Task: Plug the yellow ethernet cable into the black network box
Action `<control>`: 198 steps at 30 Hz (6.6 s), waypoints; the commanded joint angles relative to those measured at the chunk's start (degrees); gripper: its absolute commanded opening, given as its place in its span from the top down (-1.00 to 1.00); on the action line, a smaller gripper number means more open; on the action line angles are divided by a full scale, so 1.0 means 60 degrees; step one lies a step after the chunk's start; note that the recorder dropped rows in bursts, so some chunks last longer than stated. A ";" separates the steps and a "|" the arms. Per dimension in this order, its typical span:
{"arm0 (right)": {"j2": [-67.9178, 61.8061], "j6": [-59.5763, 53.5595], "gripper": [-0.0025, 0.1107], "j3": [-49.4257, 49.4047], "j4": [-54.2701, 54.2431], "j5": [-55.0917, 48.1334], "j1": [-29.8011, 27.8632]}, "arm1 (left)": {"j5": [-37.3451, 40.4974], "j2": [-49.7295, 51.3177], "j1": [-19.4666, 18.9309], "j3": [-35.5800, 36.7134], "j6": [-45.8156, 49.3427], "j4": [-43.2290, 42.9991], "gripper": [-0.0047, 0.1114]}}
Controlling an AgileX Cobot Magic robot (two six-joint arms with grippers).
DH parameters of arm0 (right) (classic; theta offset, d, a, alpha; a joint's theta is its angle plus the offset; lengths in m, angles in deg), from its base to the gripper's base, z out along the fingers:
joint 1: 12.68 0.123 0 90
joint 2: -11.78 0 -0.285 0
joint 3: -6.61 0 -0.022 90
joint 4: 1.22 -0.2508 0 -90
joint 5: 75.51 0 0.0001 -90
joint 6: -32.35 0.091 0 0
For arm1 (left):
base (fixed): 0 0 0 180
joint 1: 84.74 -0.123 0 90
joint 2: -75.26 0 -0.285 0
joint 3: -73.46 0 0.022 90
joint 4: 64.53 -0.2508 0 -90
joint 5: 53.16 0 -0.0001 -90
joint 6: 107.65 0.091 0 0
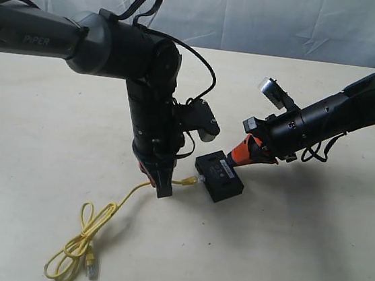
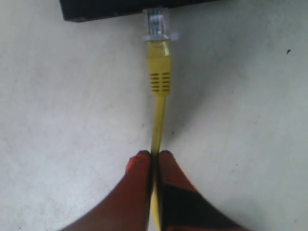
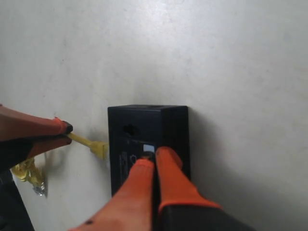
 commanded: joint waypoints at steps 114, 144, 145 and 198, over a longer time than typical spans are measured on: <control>0.0346 0.1263 0.97 -0.0033 0.0933 0.0327 0.0065 | -0.0164 0.0138 0.0032 -0.0047 0.0101 0.0154 0.92; 0.0346 0.1285 0.97 -0.0033 0.0975 0.0346 0.0065 | -0.0188 -0.0076 0.0032 -0.0047 -0.0123 -0.0174 0.92; 0.0346 0.1285 0.97 -0.0033 0.0975 0.0346 0.0065 | -0.0188 -0.0076 0.0032 -0.0047 -0.0123 -0.0174 0.92; 0.0346 0.1285 0.97 -0.0033 0.0940 0.0346 0.0065 | -0.0422 0.0147 0.0032 -0.0047 0.0138 -0.0140 0.92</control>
